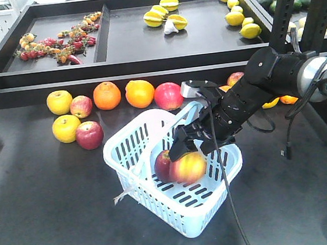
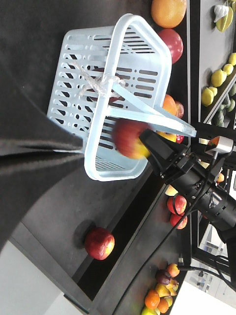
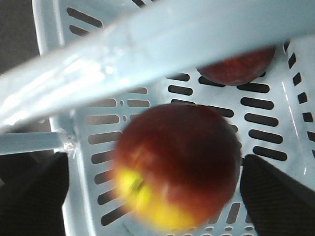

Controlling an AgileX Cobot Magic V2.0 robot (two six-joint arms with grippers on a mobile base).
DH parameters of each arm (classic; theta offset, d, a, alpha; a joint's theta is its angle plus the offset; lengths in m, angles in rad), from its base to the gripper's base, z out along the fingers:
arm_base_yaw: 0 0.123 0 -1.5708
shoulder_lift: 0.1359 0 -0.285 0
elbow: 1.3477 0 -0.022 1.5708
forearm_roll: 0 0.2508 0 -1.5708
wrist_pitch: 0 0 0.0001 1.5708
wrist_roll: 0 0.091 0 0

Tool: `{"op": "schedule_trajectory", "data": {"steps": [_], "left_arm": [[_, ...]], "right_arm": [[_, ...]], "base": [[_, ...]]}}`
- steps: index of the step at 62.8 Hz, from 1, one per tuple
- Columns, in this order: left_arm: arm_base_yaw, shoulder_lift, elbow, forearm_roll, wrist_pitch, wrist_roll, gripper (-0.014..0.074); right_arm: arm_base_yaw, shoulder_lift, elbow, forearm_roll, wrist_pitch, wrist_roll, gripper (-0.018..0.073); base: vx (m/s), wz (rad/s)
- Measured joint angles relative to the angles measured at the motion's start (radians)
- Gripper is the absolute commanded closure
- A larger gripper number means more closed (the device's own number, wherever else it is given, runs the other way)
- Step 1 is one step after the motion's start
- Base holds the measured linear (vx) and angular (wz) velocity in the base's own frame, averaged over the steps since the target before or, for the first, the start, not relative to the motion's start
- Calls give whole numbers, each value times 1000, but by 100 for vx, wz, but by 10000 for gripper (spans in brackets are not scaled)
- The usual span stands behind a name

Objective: Pick three apples into basket with both arms
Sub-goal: 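Lower the second apple into the basket and release it, then reach the right gripper to a third red apple and grasp it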

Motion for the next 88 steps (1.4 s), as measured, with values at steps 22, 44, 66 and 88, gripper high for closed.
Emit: {"op": "schedule_trajectory", "data": {"steps": [22, 44, 66, 88], "left_arm": [[0, 0, 0, 0, 0, 0, 604], [0, 0, 0, 0, 0, 0, 604], [0, 0, 0, 0, 0, 0, 604], [0, 0, 0, 0, 0, 0, 604]], "right_arm": [[-3, 0, 0, -1, 42, 55, 25], [-49, -119, 0, -219, 162, 172, 570], [-196, -407, 0, -356, 222, 241, 564], [-460, -539, 21, -580, 260, 347, 564]], "base": [[0, 0], [0, 0], [0, 0], [0, 0]]}}
